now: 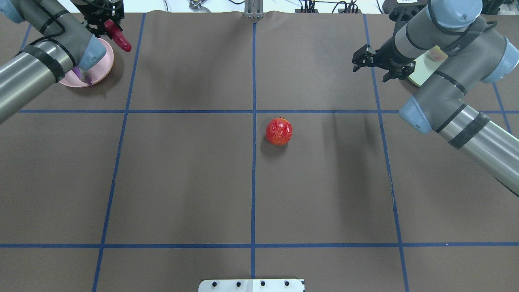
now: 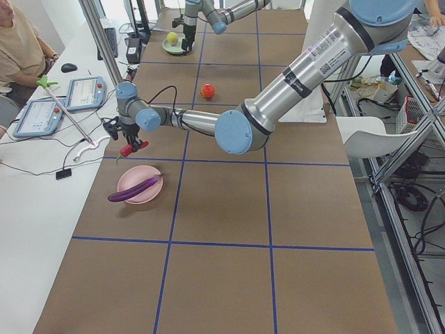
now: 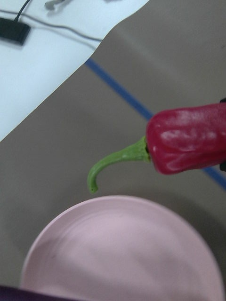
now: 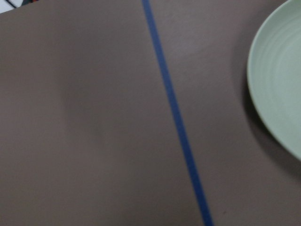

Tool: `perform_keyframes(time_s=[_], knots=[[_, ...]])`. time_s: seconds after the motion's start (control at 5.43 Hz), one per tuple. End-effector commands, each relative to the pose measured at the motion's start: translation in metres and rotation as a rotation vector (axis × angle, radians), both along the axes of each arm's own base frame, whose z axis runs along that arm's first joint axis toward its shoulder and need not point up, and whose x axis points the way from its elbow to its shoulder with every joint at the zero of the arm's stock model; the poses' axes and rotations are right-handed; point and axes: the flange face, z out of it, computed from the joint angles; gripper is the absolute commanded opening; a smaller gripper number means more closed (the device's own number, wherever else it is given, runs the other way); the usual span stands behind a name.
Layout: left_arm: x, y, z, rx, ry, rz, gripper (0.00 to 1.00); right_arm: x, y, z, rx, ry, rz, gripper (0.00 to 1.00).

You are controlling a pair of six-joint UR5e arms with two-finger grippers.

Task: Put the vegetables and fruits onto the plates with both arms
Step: 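Release the peach on the green plate while the left places the chili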

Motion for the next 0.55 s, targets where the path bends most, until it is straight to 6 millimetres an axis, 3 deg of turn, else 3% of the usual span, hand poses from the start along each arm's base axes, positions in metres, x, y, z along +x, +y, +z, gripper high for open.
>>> perform_keyframes(time_s=[0.0, 0.18, 0.37], knots=[[-0.041, -0.008, 0.055, -0.013, -0.062, 0.050, 0.00, -0.034, 0.036, -0.042, -0.015, -0.067, -0.002, 1.00], [-0.039, 0.001, 0.067, -0.018, -0.061, 0.058, 0.53, -0.037, 0.041, -0.046, -0.008, -0.073, -0.010, 1.00], [-0.037, 0.002, 0.061, -0.009, -0.055, 0.054, 1.00, -0.043, 0.058, -0.068, -0.034, -0.117, -0.001, 1.00]])
